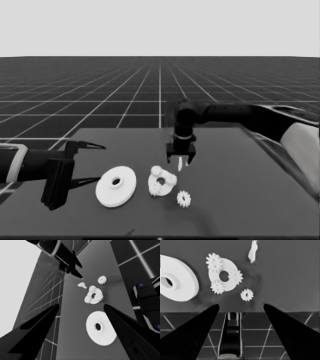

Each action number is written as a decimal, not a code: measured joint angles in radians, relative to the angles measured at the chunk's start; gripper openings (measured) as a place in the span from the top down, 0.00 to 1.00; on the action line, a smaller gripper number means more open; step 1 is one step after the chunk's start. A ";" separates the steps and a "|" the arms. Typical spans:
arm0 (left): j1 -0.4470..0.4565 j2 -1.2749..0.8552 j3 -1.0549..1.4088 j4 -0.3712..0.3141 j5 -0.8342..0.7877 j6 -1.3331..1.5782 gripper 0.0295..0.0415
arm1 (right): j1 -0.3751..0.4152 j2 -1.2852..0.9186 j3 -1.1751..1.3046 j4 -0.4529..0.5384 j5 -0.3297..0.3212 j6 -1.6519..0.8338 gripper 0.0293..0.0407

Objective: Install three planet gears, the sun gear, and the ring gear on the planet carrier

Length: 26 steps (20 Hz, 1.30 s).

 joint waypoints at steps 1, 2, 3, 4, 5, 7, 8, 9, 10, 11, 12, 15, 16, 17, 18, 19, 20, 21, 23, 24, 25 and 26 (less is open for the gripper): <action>0.000 0.000 0.000 0.000 0.000 0.000 0.25 | 0.009 -0.054 0.109 0.009 0.002 0.056 0.19; 0.000 0.000 0.000 0.000 0.000 0.000 0.25 | 0.016 -0.082 0.168 0.016 0.004 0.086 0.19; 0.000 0.000 0.000 0.000 0.000 0.000 0.25 | 0.020 -0.099 0.201 0.020 0.006 0.103 0.19; 0.000 0.000 0.000 0.000 0.000 0.000 0.25 | 0.023 -0.108 0.220 0.022 0.007 0.113 0.19; 0.000 0.000 0.000 0.000 0.000 0.000 0.25 | 0.025 -0.113 0.231 0.024 0.008 0.119 0.19; 0.000 0.000 0.000 0.000 0.000 0.000 0.25 | 0.027 -0.118 0.241 0.026 0.008 0.124 0.19; 0.000 0.000 0.000 0.000 0.000 0.000 0.25 | 0.027 -0.119 0.244 0.026 0.008 0.125 0.19; 0.000 0.000 0.000 0.000 0.000 0.000 0.25 | 0.028 -0.119 0.245 0.026 0.008 0.126 0.19; 0.000 0.000 0.000 0.000 0.000 0.000 0.25 | -0.149 -0.123 0.262 -0.191 -0.005 0.143 0.19; 0.000 0.000 0.000 0.000 0.000 0.000 0.25 | -0.304 -0.119 0.231 -0.323 -0.013 0.114 0.19; 0.000 0.000 0.000 0.000 0.000 0.000 0.25 | -0.387 -0.112 0.187 -0.395 -0.006 0.076 0.19; 0.000 0.000 0.000 0.000 0.000 0.000 0.25 | -0.465 -0.099 0.114 -0.466 0.019 0.022 0.19; 0.000 0.000 0.000 0.000 0.000 0.000 0.25 | -0.472 -0.097 0.106 -0.473 0.022 0.017 0.19; 0.000 0.000 0.000 0.000 0.000 0.000 0.25 | -0.476 -0.096 0.101 -0.476 0.024 0.013 0.19; 0.000 0.000 0.000 0.000 0.000 0.000 0.25 | -0.478 -0.095 0.098 -0.479 0.025 0.011 0.19; 0.000 0.000 0.000 0.000 0.000 0.000 0.25 | -0.479 -0.095 0.096 -0.480 0.026 0.010 0.19; 0.000 0.000 0.000 0.000 0.000 0.000 0.25 | -0.480 -0.095 0.095 -0.481 0.027 0.009 0.51; 0.000 0.000 0.000 0.000 0.000 0.000 0.25 | -0.480 -0.095 0.095 -0.481 0.027 0.009 0.82; 0.000 0.000 0.000 0.000 0.000 0.000 0.25 | -0.480 -0.095 0.094 -0.482 0.027 0.008 0.86; 0.000 0.000 0.000 0.000 0.000 0.000 0.25 | -0.480 -0.095 0.094 -0.482 0.027 0.008 0.86; 0.000 0.000 0.000 0.000 0.000 0.000 0.25 | -0.480 -0.095 0.094 -0.482 0.027 0.008 0.86; 0.000 0.000 0.000 0.000 0.000 0.000 0.25 | -0.480 -0.094 0.094 -0.482 0.027 0.008 0.86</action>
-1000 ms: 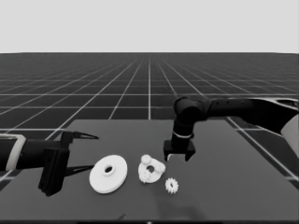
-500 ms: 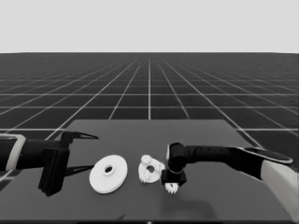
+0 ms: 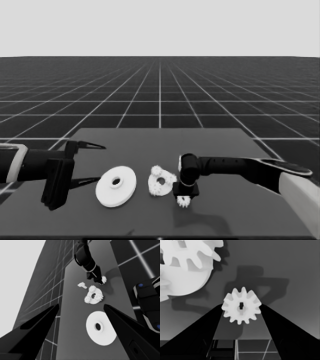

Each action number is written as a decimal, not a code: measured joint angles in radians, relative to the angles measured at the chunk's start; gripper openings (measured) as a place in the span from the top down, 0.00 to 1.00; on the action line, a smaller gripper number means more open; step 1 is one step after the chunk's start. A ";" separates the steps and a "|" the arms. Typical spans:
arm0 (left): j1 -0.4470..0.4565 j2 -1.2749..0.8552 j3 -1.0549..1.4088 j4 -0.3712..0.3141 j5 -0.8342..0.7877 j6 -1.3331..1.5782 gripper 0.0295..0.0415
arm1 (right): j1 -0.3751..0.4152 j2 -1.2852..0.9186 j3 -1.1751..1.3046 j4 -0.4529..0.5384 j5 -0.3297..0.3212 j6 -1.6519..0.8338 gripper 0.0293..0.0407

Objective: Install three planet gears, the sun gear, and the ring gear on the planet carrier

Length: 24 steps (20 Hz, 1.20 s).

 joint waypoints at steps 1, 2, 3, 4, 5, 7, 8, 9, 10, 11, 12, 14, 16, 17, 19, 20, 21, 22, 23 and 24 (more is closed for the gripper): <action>0.000 0.000 0.000 0.000 0.000 0.000 0.25 | 0.000 0.000 0.000 0.000 0.000 0.000 0.86; 0.000 0.000 0.000 0.000 0.000 0.000 0.25 | 0.000 0.000 0.000 0.000 0.000 0.000 0.86; 0.000 0.000 0.000 0.000 0.000 0.000 0.25 | 0.000 0.000 0.000 0.000 0.000 0.000 0.86; 0.000 0.000 0.000 0.000 0.000 0.000 0.25 | 0.130 -0.031 0.141 0.176 -0.058 0.100 0.86; 0.000 0.000 0.000 0.000 0.000 0.000 0.25 | 0.285 -0.035 0.189 0.308 -0.055 0.144 0.86; 0.000 0.000 0.000 0.000 0.000 0.000 0.25 | 0.437 -0.030 0.179 0.441 -0.030 0.141 0.86; 0.000 0.000 0.000 0.000 0.000 0.000 0.25 | 0.468 -0.028 0.170 0.469 -0.024 0.134 0.86; 0.000 0.000 0.000 0.000 0.000 0.000 0.25 | 0.486 -0.027 0.163 0.486 -0.022 0.128 0.86; 0.000 0.000 0.000 0.000 0.000 0.000 0.25 | 0.495 -0.027 0.159 0.495 -0.020 0.124 0.86; 0.000 0.000 0.000 0.000 0.000 0.000 0.25 | 0.501 -0.026 0.157 0.501 -0.020 0.122 0.86; 0.000 0.000 0.000 0.000 0.000 0.000 0.25 | 0.504 -0.026 0.155 0.504 -0.019 0.121 0.86; 0.000 0.000 0.000 0.000 0.000 0.000 0.25 | 0.501 0.105 -0.046 0.502 -0.024 0.058 0.86; 0.000 0.000 0.000 0.000 0.000 0.000 0.25 | 0.496 0.258 -0.288 0.497 -0.029 -0.039 0.86; 0.000 0.000 0.000 0.000 0.000 0.000 0.25 | 0.494 0.292 -0.350 0.496 -0.031 -0.067 0.86; 0.000 0.000 0.000 0.000 0.000 0.000 0.25 | 0.493 0.324 -0.412 0.495 -0.032 -0.096 0.86; 0.000 0.000 0.000 0.000 0.000 0.000 0.25 | 0.492 0.332 -0.426 0.494 -0.032 -0.103 0.86; 0.000 0.000 0.000 0.000 0.000 0.000 0.25 | 0.492 0.336 -0.435 0.494 -0.033 -0.107 0.86; 0.000 0.000 0.000 0.000 0.000 0.000 0.25 | 0.492 0.338 -0.440 0.494 -0.033 -0.110 0.86; 0.000 0.000 0.000 0.000 0.000 0.000 0.25 | 0.491 0.340 -0.443 0.494 -0.033 -0.111 0.86; 0.000 0.000 0.000 0.000 0.000 0.000 0.25 | 0.374 0.337 -0.432 0.355 -0.010 -0.103 0.86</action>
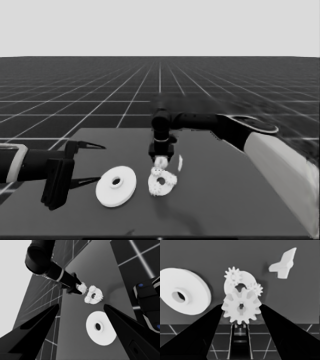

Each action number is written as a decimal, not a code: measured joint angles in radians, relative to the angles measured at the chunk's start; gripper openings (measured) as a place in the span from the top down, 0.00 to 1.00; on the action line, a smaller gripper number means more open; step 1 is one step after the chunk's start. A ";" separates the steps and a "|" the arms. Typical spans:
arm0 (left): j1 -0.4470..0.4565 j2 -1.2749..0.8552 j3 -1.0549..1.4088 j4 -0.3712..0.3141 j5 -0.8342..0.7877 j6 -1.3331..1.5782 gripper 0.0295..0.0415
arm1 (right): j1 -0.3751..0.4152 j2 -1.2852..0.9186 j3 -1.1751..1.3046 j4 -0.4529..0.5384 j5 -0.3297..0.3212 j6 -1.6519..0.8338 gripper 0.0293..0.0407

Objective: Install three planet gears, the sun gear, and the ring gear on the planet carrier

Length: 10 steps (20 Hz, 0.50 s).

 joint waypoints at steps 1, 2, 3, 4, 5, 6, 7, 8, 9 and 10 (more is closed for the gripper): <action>0.000 0.000 0.000 0.000 0.000 0.000 0.25 | -0.100 0.005 -0.021 -0.084 0.014 -0.014 0.86; 0.000 0.000 0.000 0.000 0.000 0.000 0.25 | -0.155 0.012 -0.050 -0.130 0.025 -0.033 0.86; 0.000 0.000 0.000 0.000 0.000 0.000 0.25 | -0.185 0.018 -0.073 -0.157 0.035 -0.048 0.86; 0.000 0.000 0.000 0.000 0.000 0.000 0.25 | -0.201 0.022 -0.089 -0.171 0.041 -0.058 0.86; 0.000 0.000 0.000 0.000 0.000 0.000 0.25 | -0.210 0.025 -0.098 -0.180 0.045 -0.064 0.86; 0.000 0.000 0.000 0.000 0.000 0.000 0.25 | -0.215 0.026 -0.104 -0.185 0.047 -0.067 0.86; 0.000 0.000 0.000 0.000 0.000 0.000 0.25 | -0.218 0.027 -0.107 -0.188 0.048 -0.069 0.86; 0.000 0.000 0.000 0.000 0.000 0.000 0.25 | -0.219 0.027 -0.109 -0.190 0.049 -0.070 0.86; 0.000 0.000 0.000 0.000 0.000 0.000 0.25 | -0.220 0.028 -0.110 -0.191 0.050 -0.071 0.86; 0.000 0.000 0.000 0.000 0.000 0.000 0.25 | -0.226 0.027 -0.111 -0.191 0.050 -0.066 0.86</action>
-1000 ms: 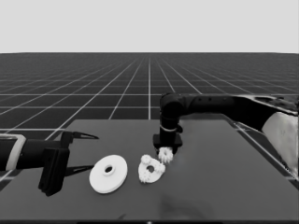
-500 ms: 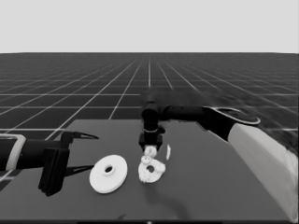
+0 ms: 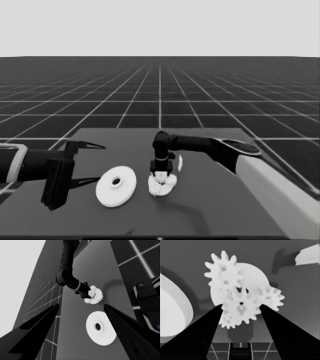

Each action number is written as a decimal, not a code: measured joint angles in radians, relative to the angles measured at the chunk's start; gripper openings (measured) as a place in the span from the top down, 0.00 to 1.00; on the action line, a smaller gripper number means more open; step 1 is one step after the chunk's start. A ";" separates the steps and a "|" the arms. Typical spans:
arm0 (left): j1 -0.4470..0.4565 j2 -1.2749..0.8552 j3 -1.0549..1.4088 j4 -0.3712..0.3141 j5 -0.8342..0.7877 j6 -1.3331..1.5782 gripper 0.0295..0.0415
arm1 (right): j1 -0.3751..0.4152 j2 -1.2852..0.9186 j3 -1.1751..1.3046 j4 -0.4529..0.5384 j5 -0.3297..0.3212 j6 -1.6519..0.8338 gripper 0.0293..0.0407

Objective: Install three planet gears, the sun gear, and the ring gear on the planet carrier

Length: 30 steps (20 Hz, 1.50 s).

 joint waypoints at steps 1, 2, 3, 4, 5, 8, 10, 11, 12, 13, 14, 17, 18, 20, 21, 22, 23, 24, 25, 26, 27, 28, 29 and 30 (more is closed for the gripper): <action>0.000 0.000 0.000 0.000 0.000 0.000 0.25 | -0.002 0.000 0.000 0.000 0.000 0.007 0.86; 0.000 0.000 0.000 0.000 0.000 0.000 0.25 | -0.002 0.000 0.000 0.000 0.000 0.015 0.86; 0.000 0.000 0.000 0.000 0.000 0.000 0.25 | -0.003 0.000 0.000 0.000 0.000 0.024 0.86; 0.000 0.000 0.000 0.000 0.000 0.000 0.25 | -0.003 0.000 0.000 0.000 0.000 0.034 0.86; 0.000 0.000 0.000 0.000 0.000 0.000 0.25 | -0.003 0.000 0.000 0.000 0.000 0.044 0.86; 0.000 0.000 0.000 0.000 0.000 0.000 0.25 | -0.003 0.001 0.000 0.000 0.000 0.075 0.86; 0.000 0.000 0.000 0.000 0.000 0.000 0.25 | -0.004 0.000 0.000 0.000 0.000 0.096 0.86; 0.000 0.000 0.000 0.000 0.000 0.000 0.25 | -0.005 0.000 0.000 0.000 0.000 0.106 0.86; 0.000 0.000 0.000 0.000 0.000 0.000 0.25 | -0.006 0.000 0.000 0.000 0.000 0.117 0.86; 0.000 0.000 0.000 0.000 0.000 0.000 0.25 | -0.006 0.000 0.000 0.000 0.000 0.127 0.86; 0.000 0.000 0.000 0.000 0.000 0.000 0.25 | -0.007 0.000 0.000 0.000 0.000 0.138 0.86; 0.000 0.000 0.000 0.000 0.000 0.000 0.25 | -0.008 -0.001 -0.001 0.000 0.000 0.169 0.86; 0.000 0.000 0.000 0.000 0.000 0.000 0.25 | -0.008 -0.001 -0.001 0.000 0.000 0.180 0.86; 0.000 0.000 0.000 0.000 0.000 0.000 0.25 | -0.008 -0.001 -0.001 0.000 0.000 0.201 0.86; 0.000 0.000 0.000 0.000 0.000 0.000 0.25 | -0.008 -0.001 -0.001 0.000 0.000 0.211 0.86; 0.000 0.000 0.000 0.000 0.000 0.000 0.25 | -0.008 -0.001 -0.001 0.000 0.000 0.221 0.86; 0.000 0.000 0.000 0.000 0.000 0.000 0.25 | -0.008 -0.001 -0.001 0.000 0.000 0.232 0.86; 0.000 0.000 0.000 0.000 0.000 0.000 0.25 | -0.008 -0.001 -0.001 0.000 0.000 0.242 0.86; 0.000 0.000 0.000 0.000 0.000 0.000 0.25 | -0.008 -0.001 -0.001 0.000 0.000 0.253 0.86; 0.000 0.000 0.000 0.000 0.000 0.000 0.25 | -0.008 -0.001 -0.001 0.000 0.000 0.263 0.86; 0.000 0.000 0.000 0.000 0.000 0.000 0.25 | -0.008 -0.001 -0.001 0.000 0.000 0.274 0.86; 0.000 0.000 0.000 0.000 0.000 0.000 0.25 | -0.009 -0.001 -0.001 0.000 0.000 0.284 0.86; 0.000 0.000 0.000 0.000 0.000 0.000 0.25 | -0.009 -0.001 -0.001 0.000 0.000 0.295 0.86; 0.000 0.000 0.000 0.000 0.000 0.000 0.25 | -0.009 -0.001 -0.001 0.000 0.000 0.305 0.86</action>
